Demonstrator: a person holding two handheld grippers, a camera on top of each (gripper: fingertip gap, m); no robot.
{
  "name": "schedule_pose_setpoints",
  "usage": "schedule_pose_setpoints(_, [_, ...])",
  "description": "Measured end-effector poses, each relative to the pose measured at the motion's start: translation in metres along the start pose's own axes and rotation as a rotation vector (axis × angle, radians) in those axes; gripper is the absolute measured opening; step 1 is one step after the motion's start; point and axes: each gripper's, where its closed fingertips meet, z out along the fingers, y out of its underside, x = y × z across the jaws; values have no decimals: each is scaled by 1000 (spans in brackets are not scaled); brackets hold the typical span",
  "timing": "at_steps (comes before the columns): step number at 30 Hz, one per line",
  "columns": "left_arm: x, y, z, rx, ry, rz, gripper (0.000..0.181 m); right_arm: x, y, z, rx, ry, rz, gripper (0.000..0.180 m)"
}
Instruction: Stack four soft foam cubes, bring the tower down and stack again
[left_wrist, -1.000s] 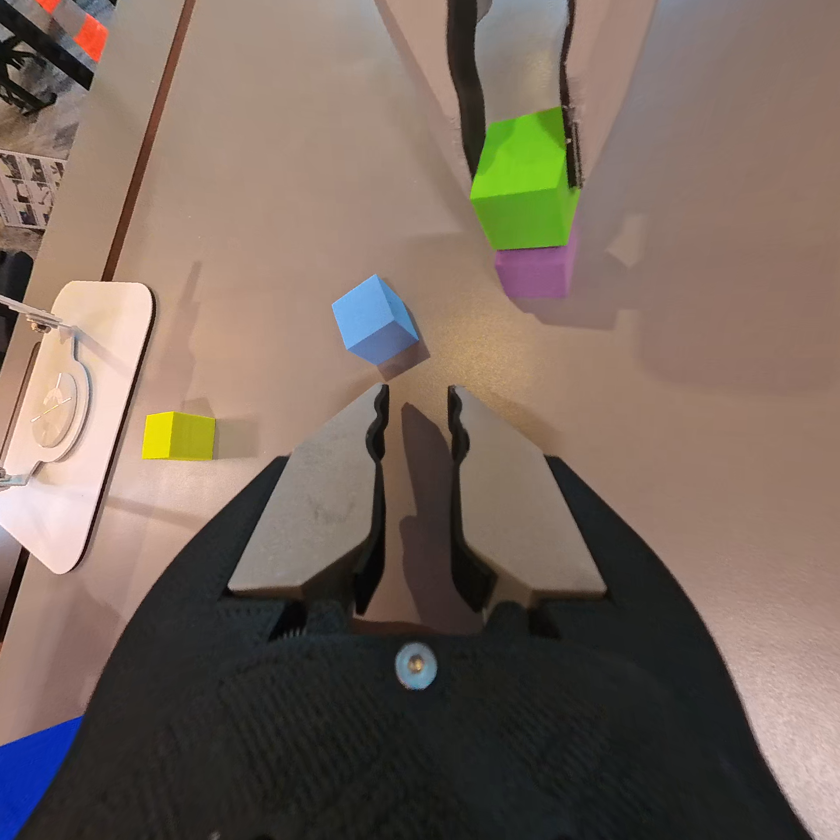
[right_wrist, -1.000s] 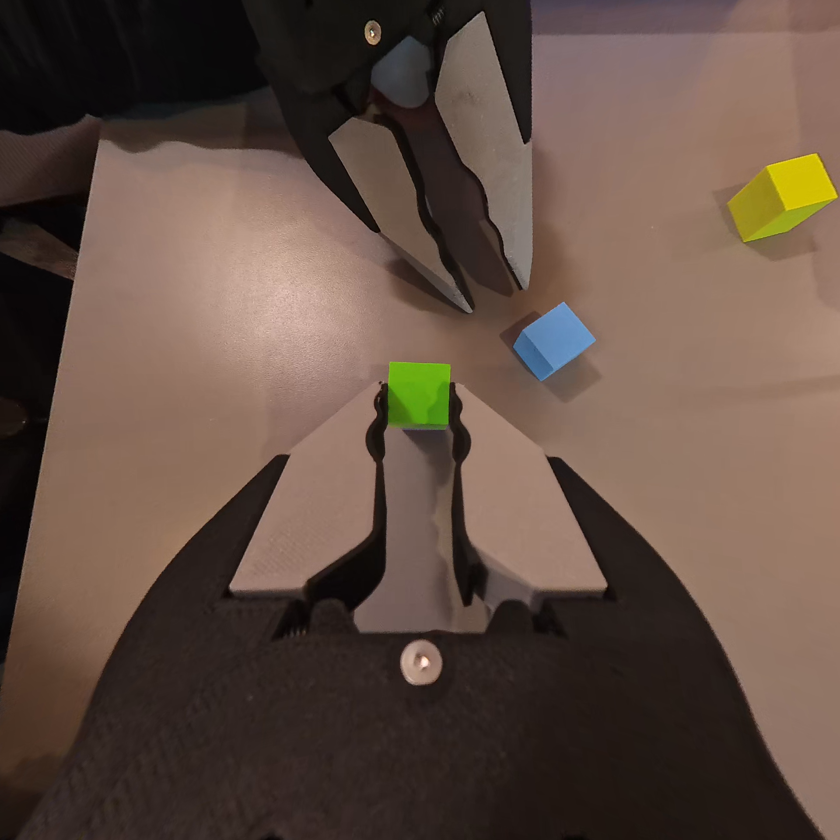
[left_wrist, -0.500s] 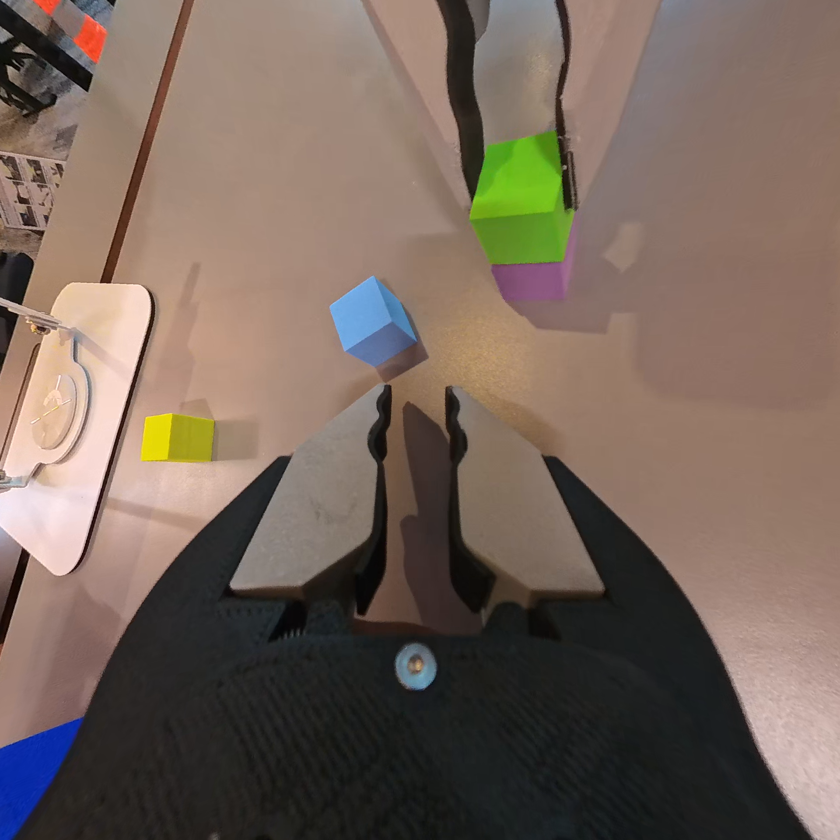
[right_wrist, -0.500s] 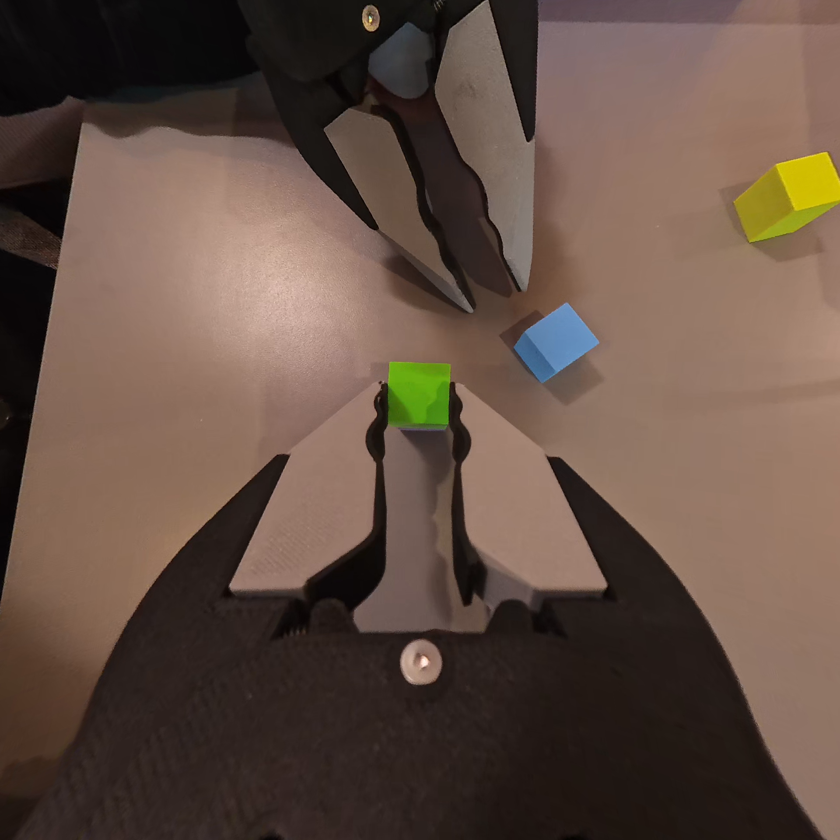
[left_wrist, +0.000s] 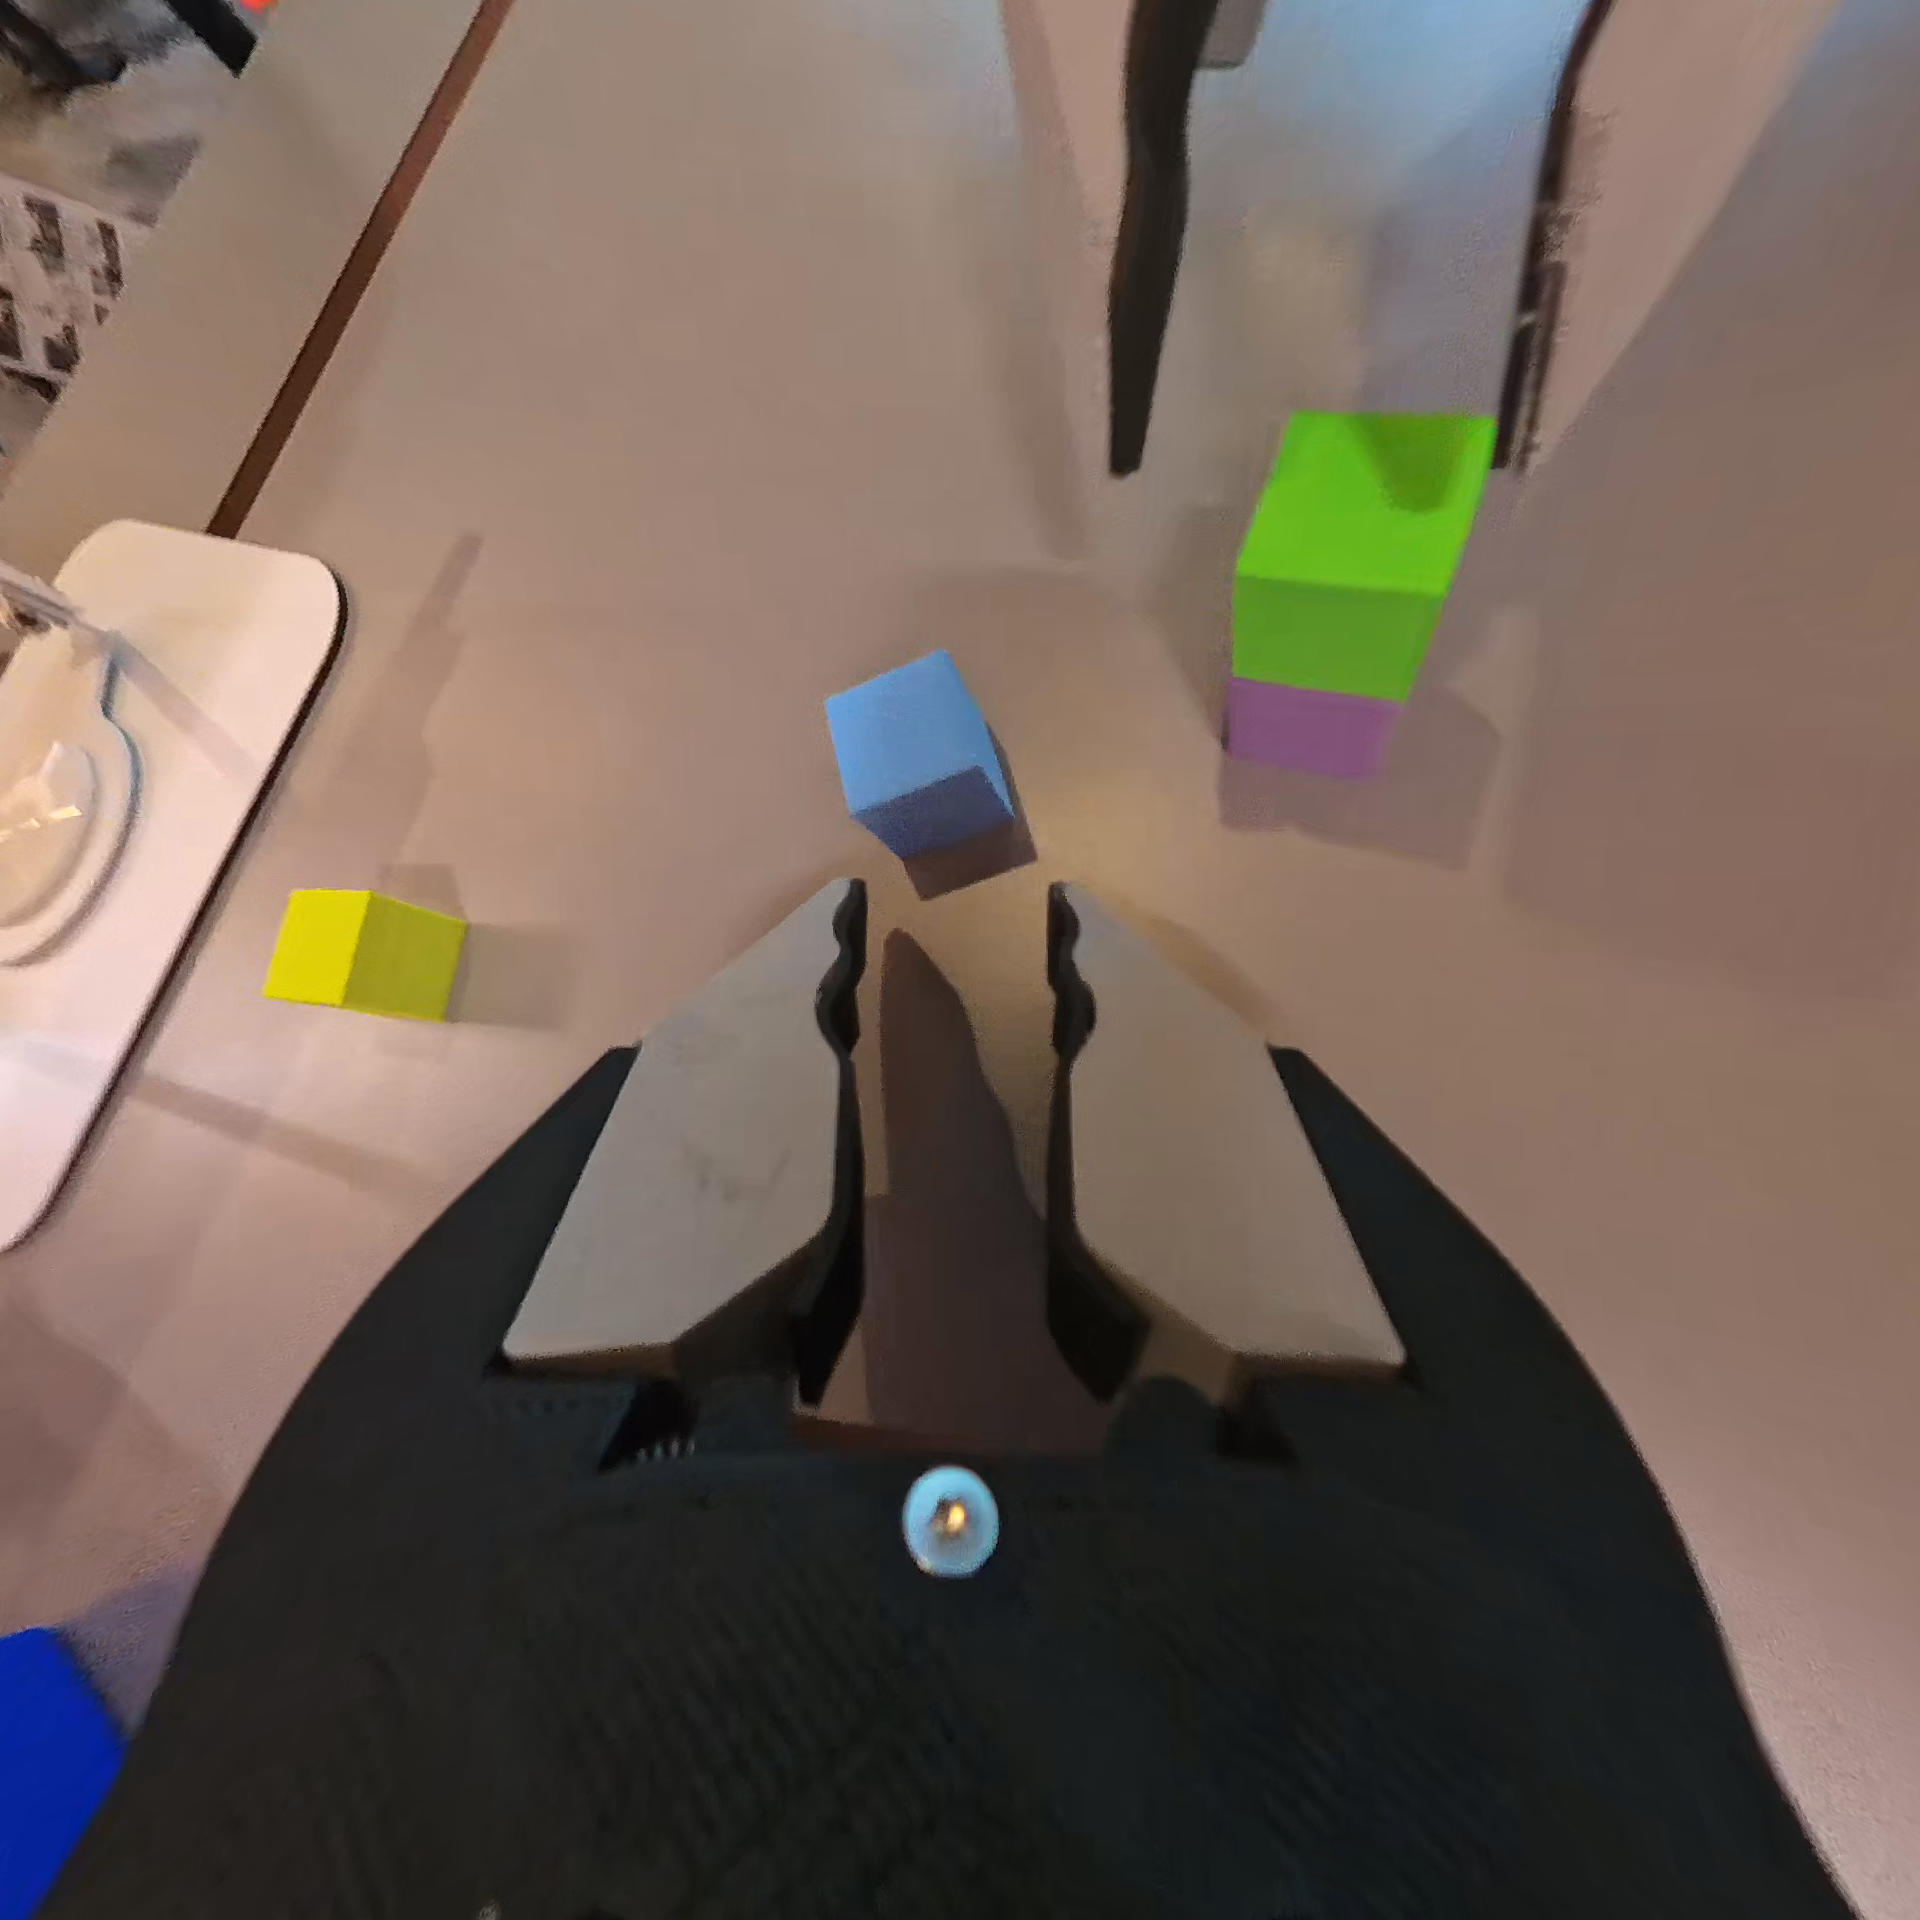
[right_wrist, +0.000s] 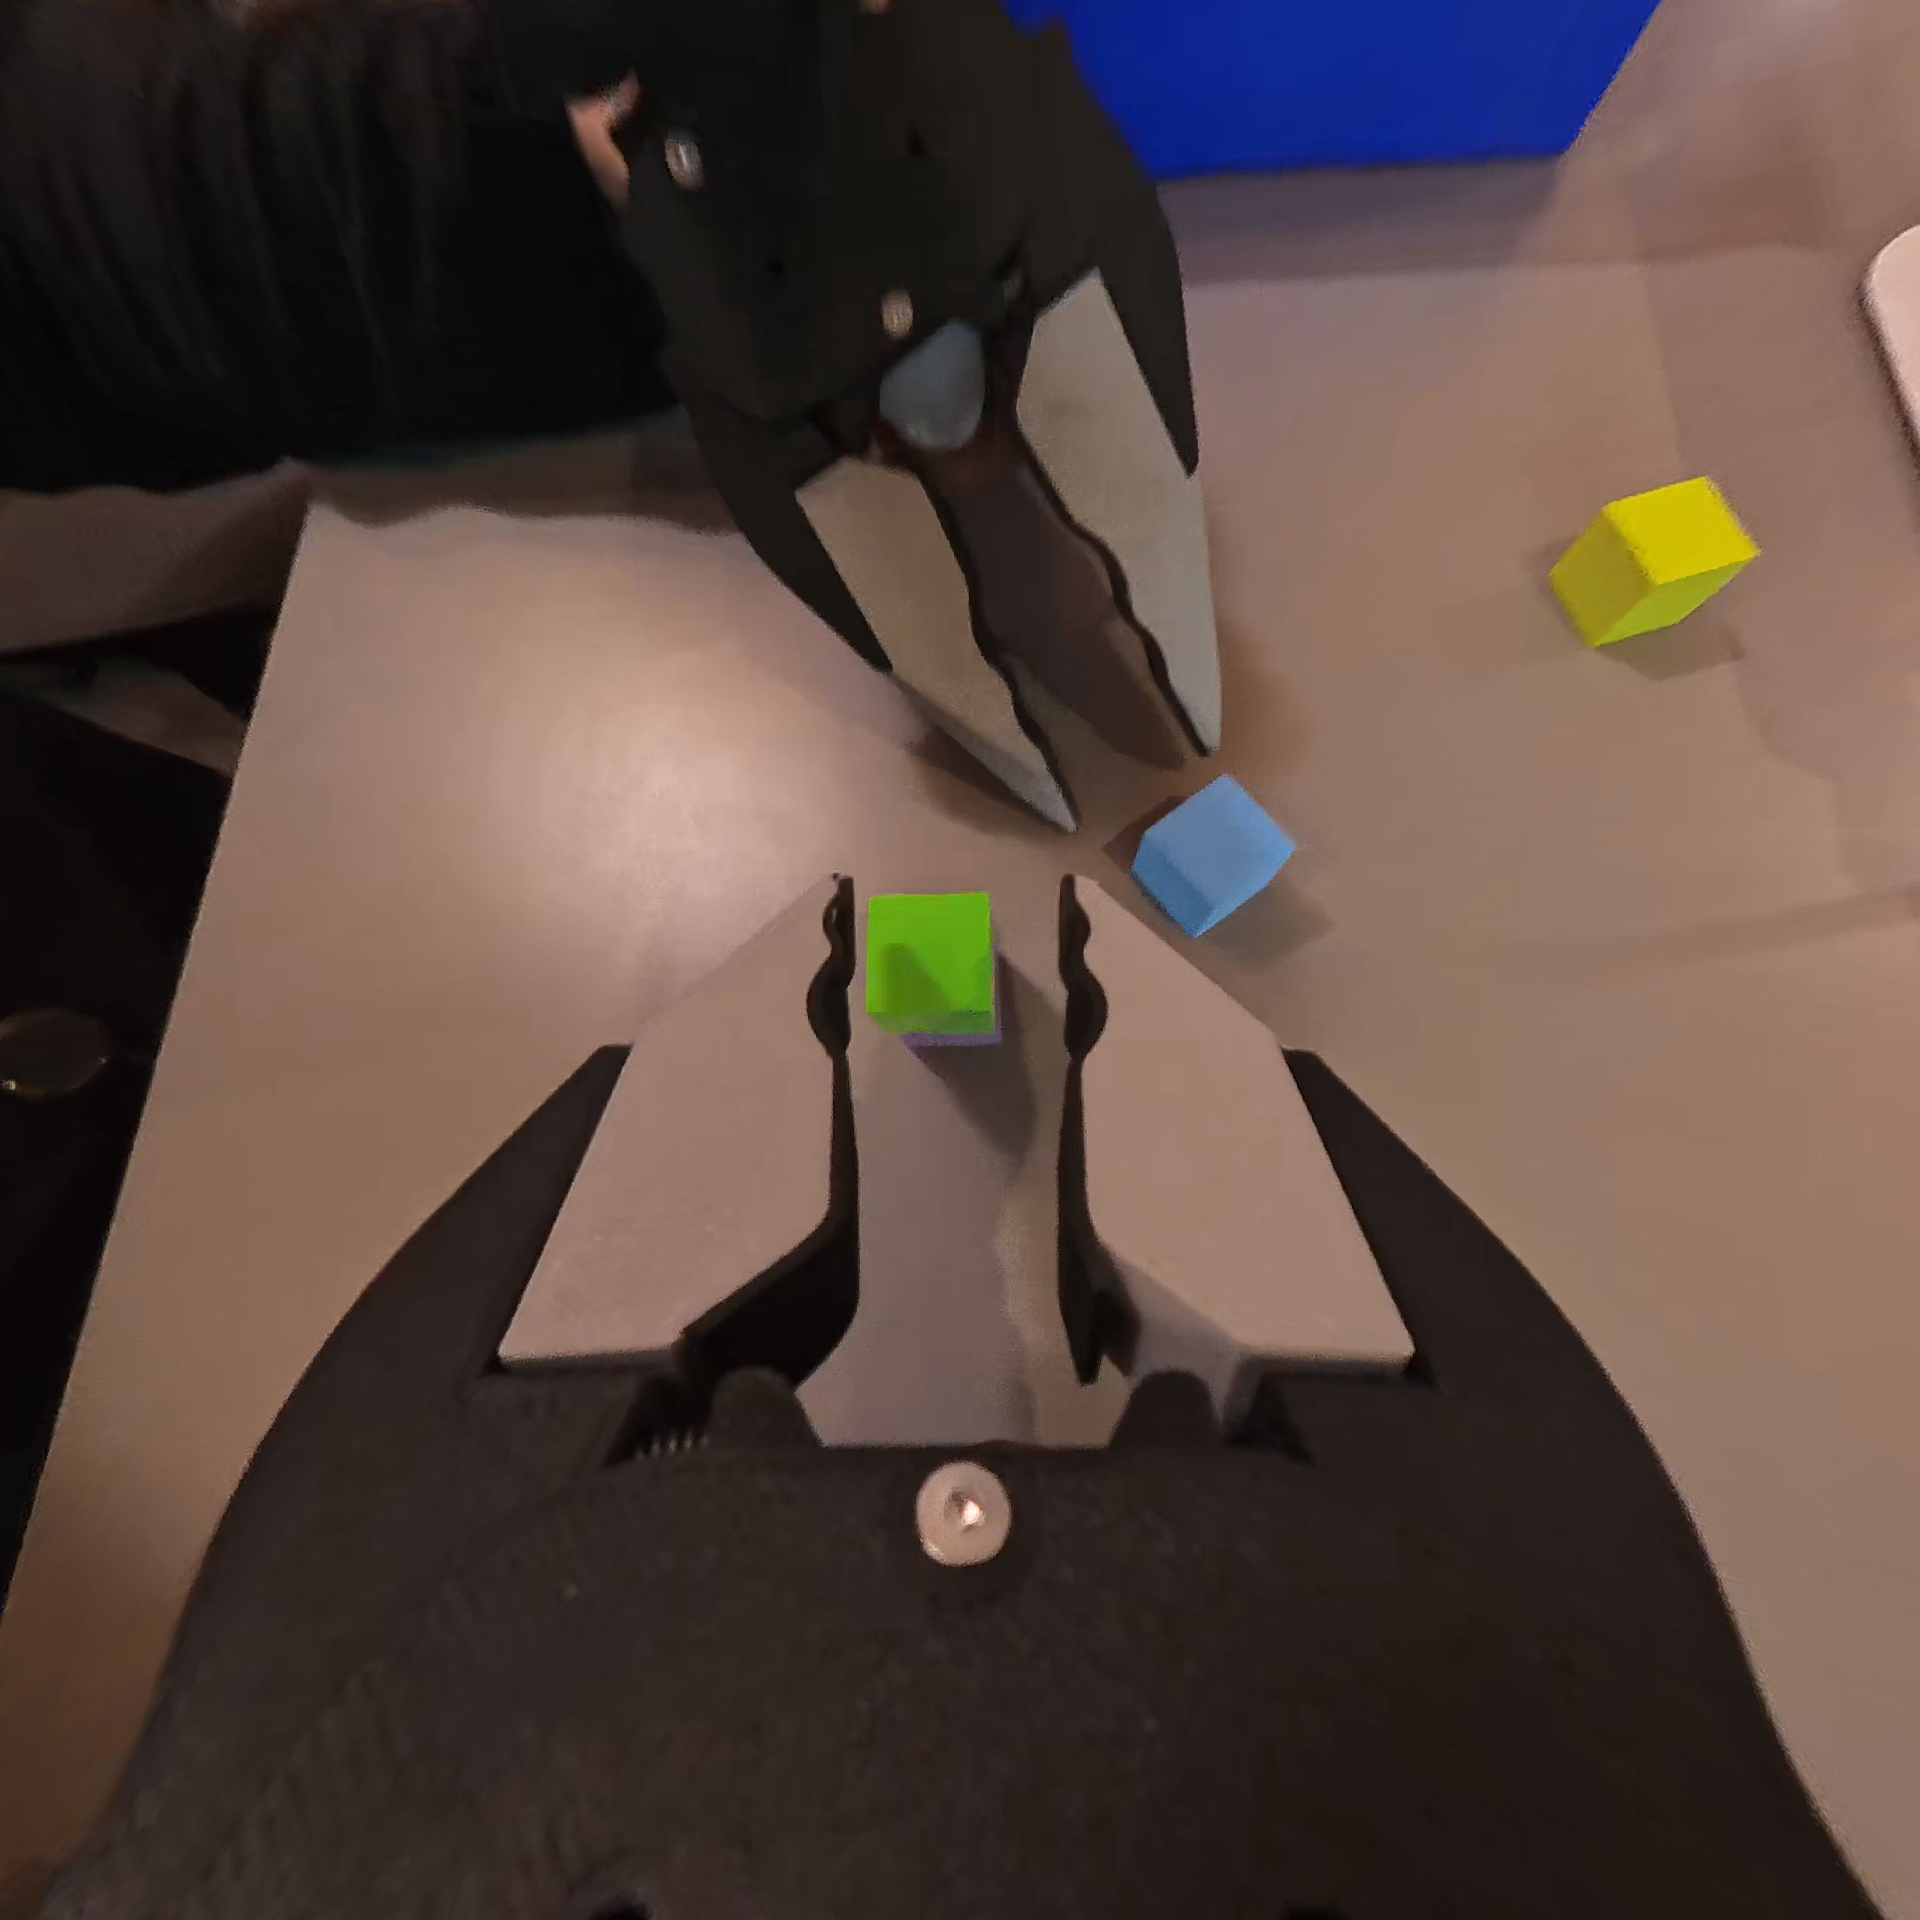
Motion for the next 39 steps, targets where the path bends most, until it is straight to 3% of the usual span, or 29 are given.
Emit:
schedule_pose_setpoints(6, [-8,-5,8,1,-36,-135,48,12,-5,-12,79,25,52,32])
schedule_pose_setpoints(12, [-14,-11,21,-35,-106,-160,27,16,1,-5,57,37,63,30])
schedule_pose_setpoints(17, [-14,-14,23,-34,-126,-150,28,25,1,-7,92,34,141,29])
schedule_pose_setpoints(20, [-14,-13,20,-19,-85,-233,55,28,-2,-12,138,12,178,29])
schedule_pose_setpoints(26, [-24,-22,21,59,-6,-462,40,33,-5,-19,171,26,194,27])
schedule_pose_setpoints(29, [-23,-24,28,48,27,-504,42,33,-4,-18,166,28,192,27])
schedule_pose_setpoints(32, [-19,-21,37,-11,38,-490,47,33,-4,-18,164,29,191,27])
schedule_pose_setpoints(35, [-20,-22,38,-20,8,-455,27,34,-4,-18,165,35,192,26])
schedule_pose_setpoints(39, [-29,-30,32,41,-73,-345,27,41,-2,-21,181,55,228,25])
